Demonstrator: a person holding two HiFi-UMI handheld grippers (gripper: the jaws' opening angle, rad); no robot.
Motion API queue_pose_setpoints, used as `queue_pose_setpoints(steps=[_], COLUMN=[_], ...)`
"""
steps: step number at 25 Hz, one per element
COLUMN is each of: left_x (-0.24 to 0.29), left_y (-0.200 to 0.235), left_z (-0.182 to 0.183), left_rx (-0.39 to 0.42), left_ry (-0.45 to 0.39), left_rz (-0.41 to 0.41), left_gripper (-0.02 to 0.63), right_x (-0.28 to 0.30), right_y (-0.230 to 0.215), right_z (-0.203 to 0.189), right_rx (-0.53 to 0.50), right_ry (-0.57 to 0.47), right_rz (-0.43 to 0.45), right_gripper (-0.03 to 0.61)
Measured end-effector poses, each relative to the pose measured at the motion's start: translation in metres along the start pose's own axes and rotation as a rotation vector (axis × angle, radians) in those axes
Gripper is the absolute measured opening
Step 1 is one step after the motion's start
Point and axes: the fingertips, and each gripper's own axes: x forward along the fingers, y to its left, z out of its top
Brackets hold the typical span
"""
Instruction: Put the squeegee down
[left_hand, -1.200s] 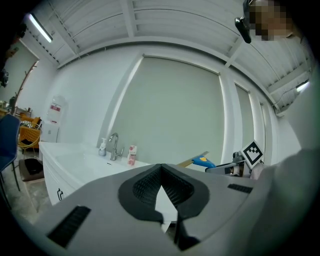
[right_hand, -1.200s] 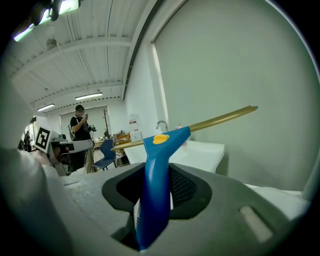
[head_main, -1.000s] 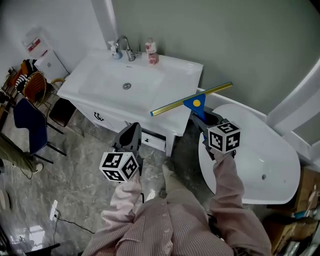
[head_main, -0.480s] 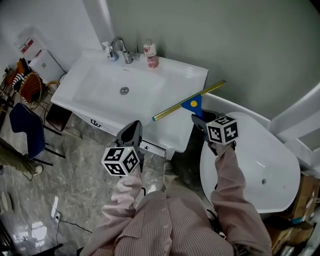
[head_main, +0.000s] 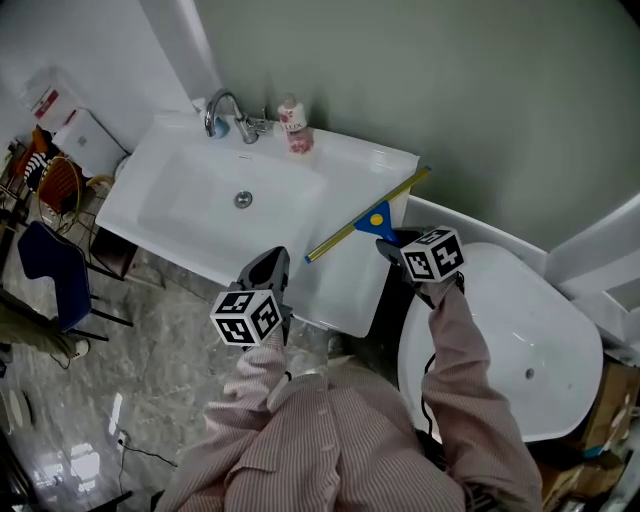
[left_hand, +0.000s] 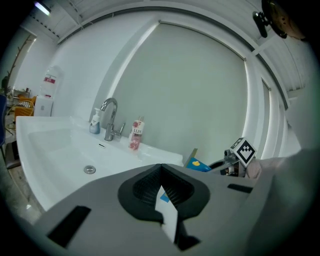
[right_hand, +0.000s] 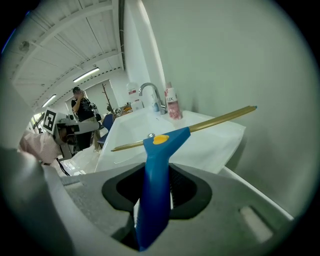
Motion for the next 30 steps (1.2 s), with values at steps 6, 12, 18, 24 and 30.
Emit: queue_pose_setpoints(steps=[6, 12, 18, 24, 30], left_x=[0.033, 0.061, 0.085, 0.097, 0.111], left_y=[0.009, 0.011, 0.014, 0.013, 0.013], left_z=[-0.006, -0.018, -0.028, -0.04, -0.056], left_rx=[-0.015, -0.029, -0.041, -0.052, -0.065], left_ry=[0.052, 0.123, 0.176, 0.228, 0.288], left_rz=[0.001, -0.008, -0.021, -0.057, -0.096], left_gripper=[0.002, 0.002, 0.002, 0.002, 0.002], right_x=[0.025, 0.045, 0.064, 0.07, 0.076], right_y=[-0.022, -0.033, -0.038, -0.038, -0.042], right_z=[0.002, 0.0, -0.005, -0.014, -0.02], right_rx=[-0.019, -0.026, -0.032, -0.029, -0.013], right_ry=[0.082, 0.165, 0.229, 0.282, 0.323], right_rz=[0.04, 0.078, 0.098, 0.067, 0.036], right_gripper=[0.127, 0.127, 0.127, 0.127, 0.127])
